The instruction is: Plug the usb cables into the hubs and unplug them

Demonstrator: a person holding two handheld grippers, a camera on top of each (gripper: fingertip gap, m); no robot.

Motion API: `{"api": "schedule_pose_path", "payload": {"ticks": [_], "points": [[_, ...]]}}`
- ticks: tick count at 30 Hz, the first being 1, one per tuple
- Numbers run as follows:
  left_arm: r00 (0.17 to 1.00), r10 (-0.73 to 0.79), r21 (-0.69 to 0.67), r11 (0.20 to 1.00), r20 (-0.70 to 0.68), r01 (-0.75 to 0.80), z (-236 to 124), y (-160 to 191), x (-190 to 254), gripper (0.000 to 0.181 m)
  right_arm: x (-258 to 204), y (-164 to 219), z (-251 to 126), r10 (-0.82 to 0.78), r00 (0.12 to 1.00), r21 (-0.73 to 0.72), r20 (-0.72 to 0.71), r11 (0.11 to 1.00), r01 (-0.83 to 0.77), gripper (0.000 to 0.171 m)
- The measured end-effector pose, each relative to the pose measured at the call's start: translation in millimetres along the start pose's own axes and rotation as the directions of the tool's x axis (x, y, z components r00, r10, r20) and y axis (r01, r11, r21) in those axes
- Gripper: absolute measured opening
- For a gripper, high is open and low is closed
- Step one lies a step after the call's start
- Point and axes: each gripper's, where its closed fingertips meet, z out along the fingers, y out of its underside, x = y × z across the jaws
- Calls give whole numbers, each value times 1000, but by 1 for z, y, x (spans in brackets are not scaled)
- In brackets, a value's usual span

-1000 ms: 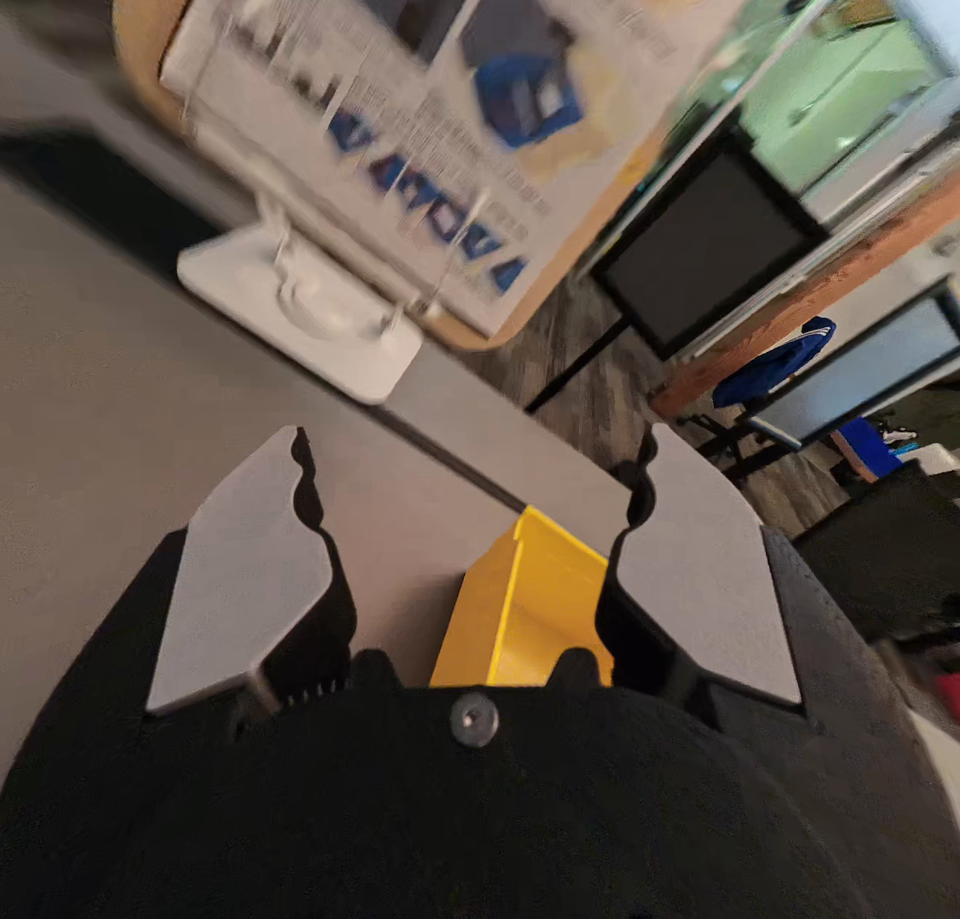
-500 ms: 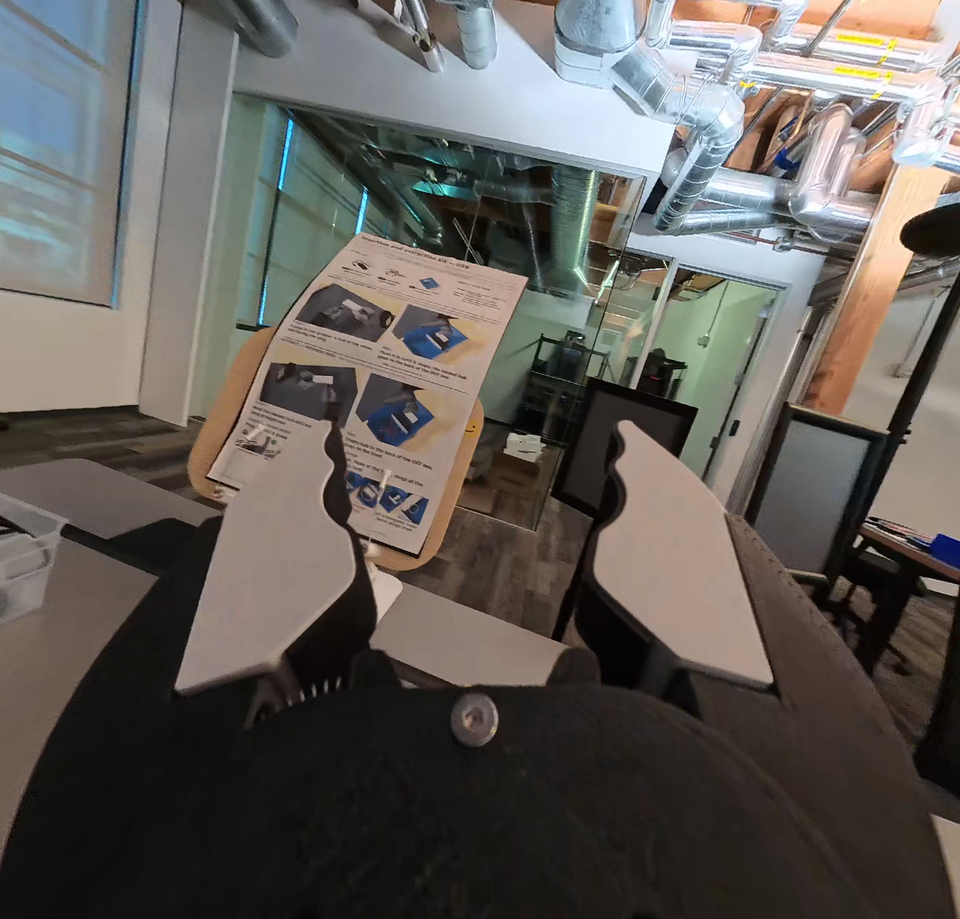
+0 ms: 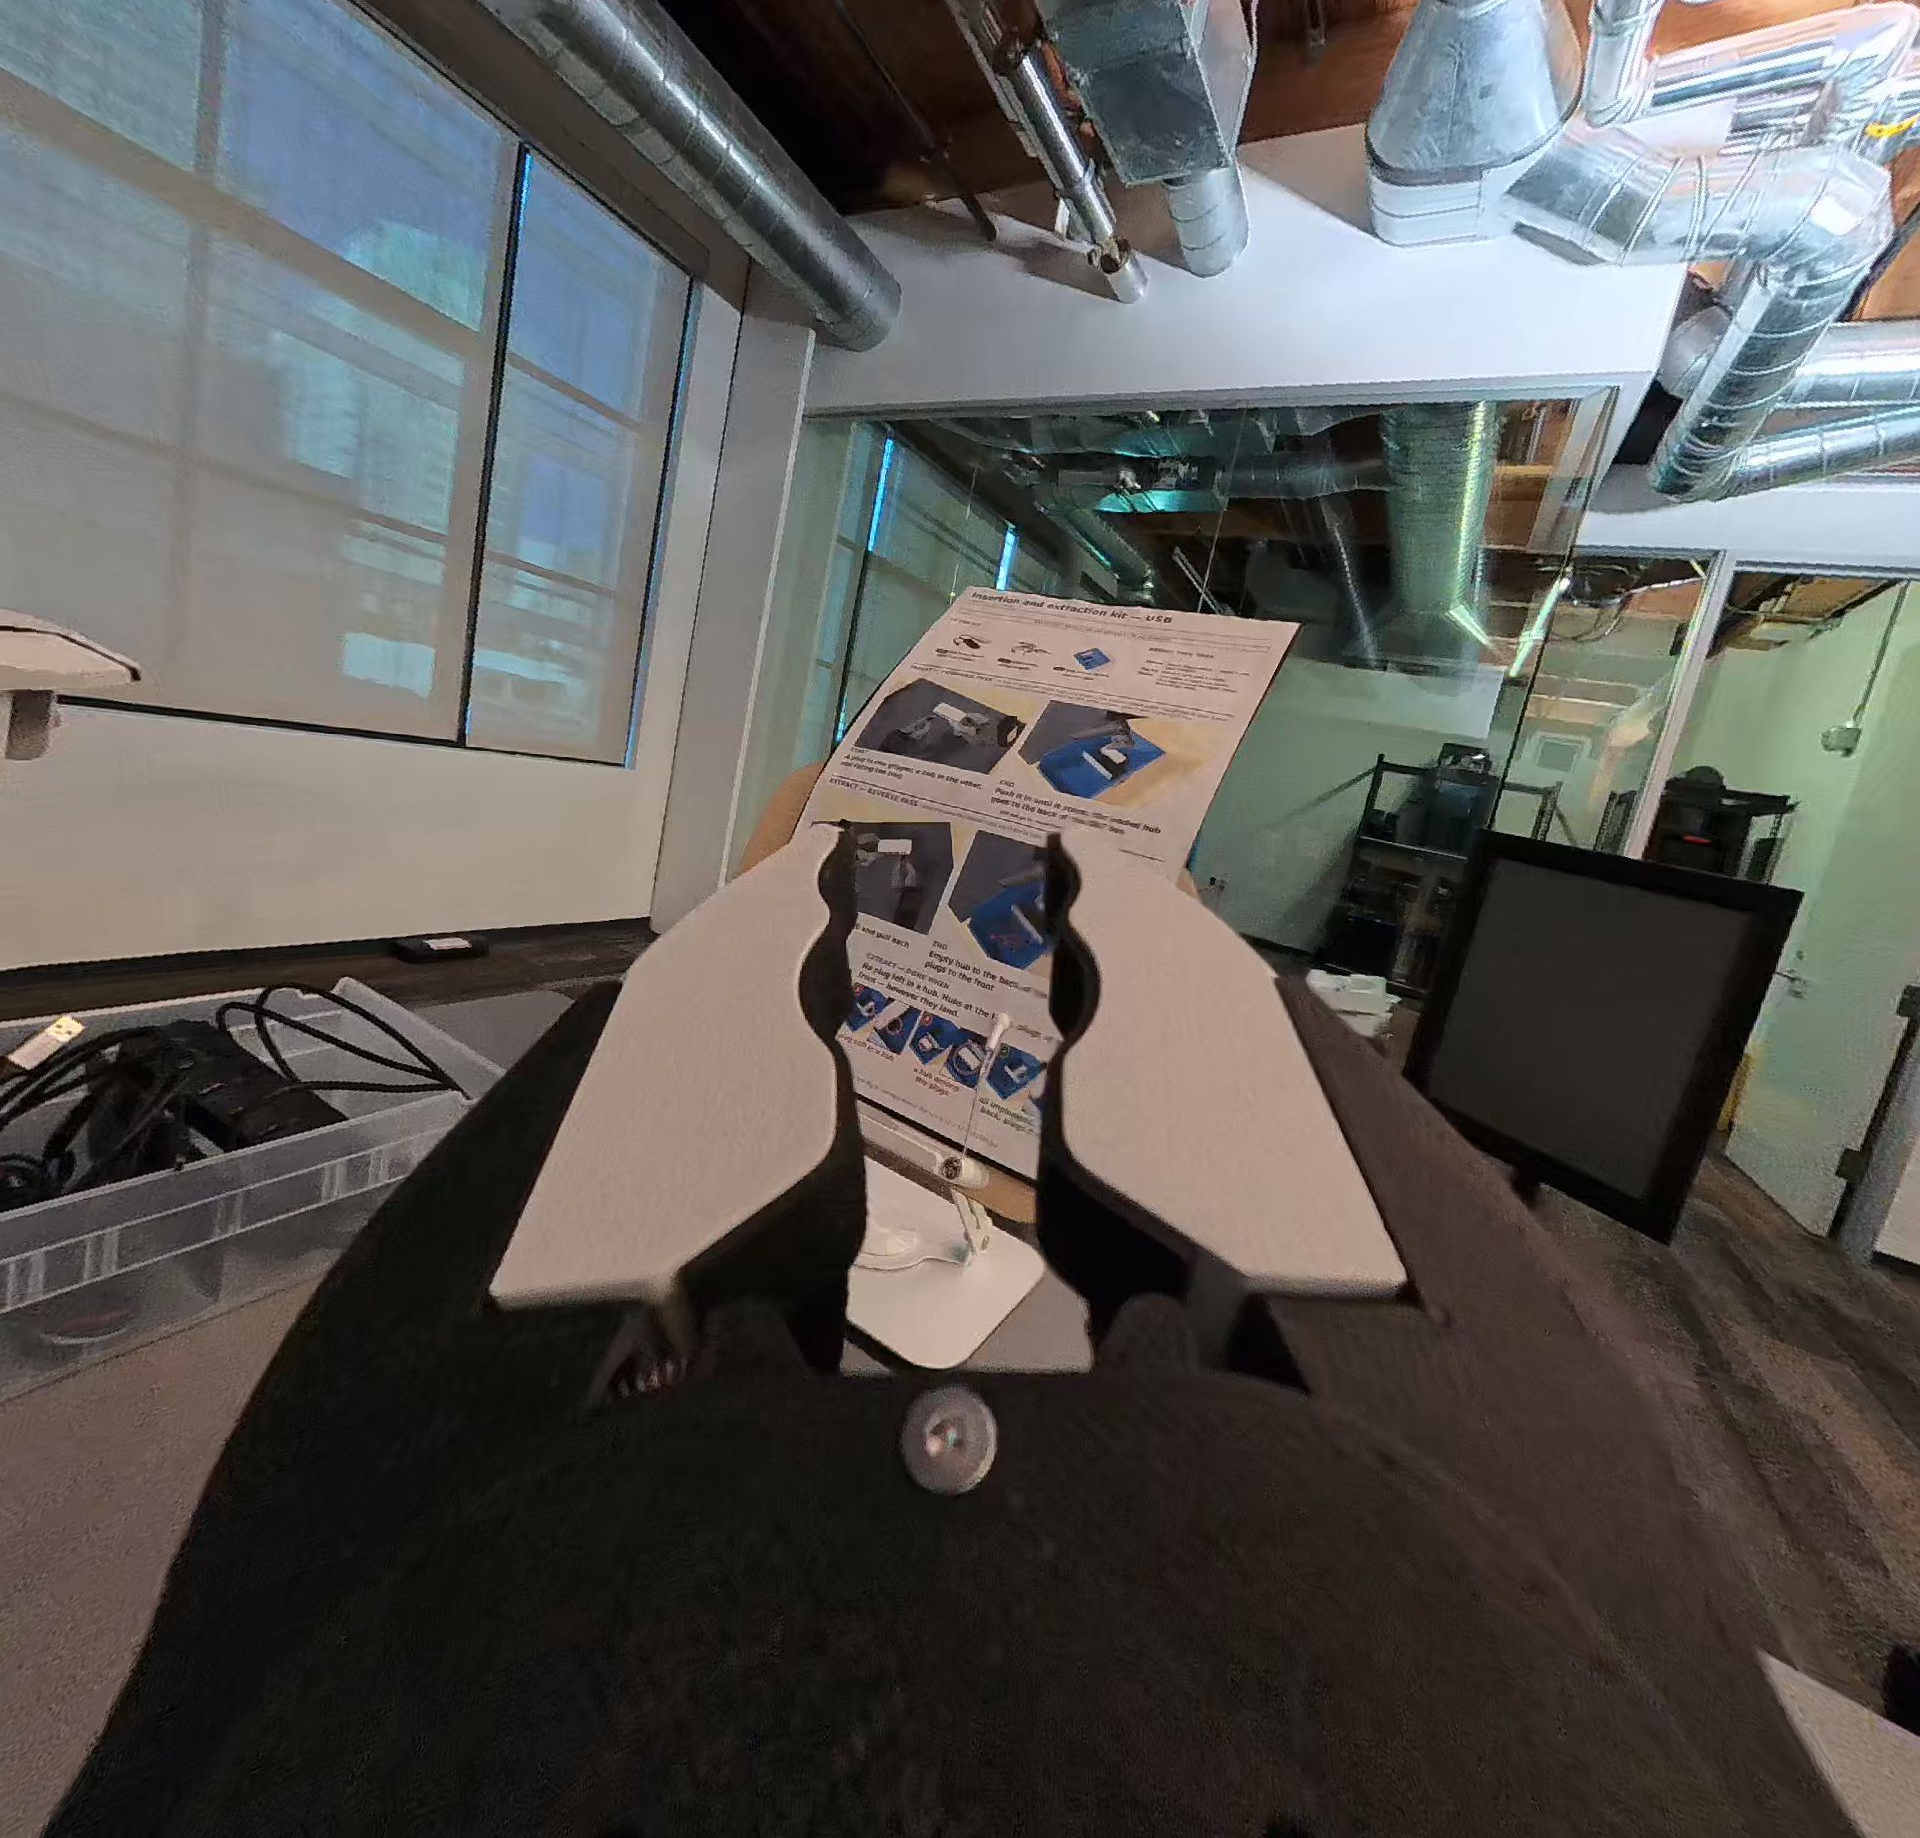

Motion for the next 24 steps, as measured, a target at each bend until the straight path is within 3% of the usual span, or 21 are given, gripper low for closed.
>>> {"api": "schedule_pose_path", "payload": {"ticks": [4,6,10,16,21,24], "points": [[1000,6,-13,1000,11,-6,2,3,-1,4,-7,-3,0,52,997,26,57,998,-54,24],[1000,-7,-15,1000,20,7,4,6,-3,4,-3,-5,0,112,993,32,42,993,-113,8],[999,-47,-30,998,14,48,9,13,-7,5,8,-3,0,121,993,25,-13,992,-120,3],[996,-84,-39,996,25,85,10,19,-14,6,5,2,4,92,995,0,-37,996,-92,4],[995,-93,-41,995,38,95,9,21,-19,7,4,15,10,98,993,-71,-60,992,-102,19],[994,-99,-45,994,40,101,9,23,-21,8,4,15,11,73,995,-57,-64,995,-77,18]]}}
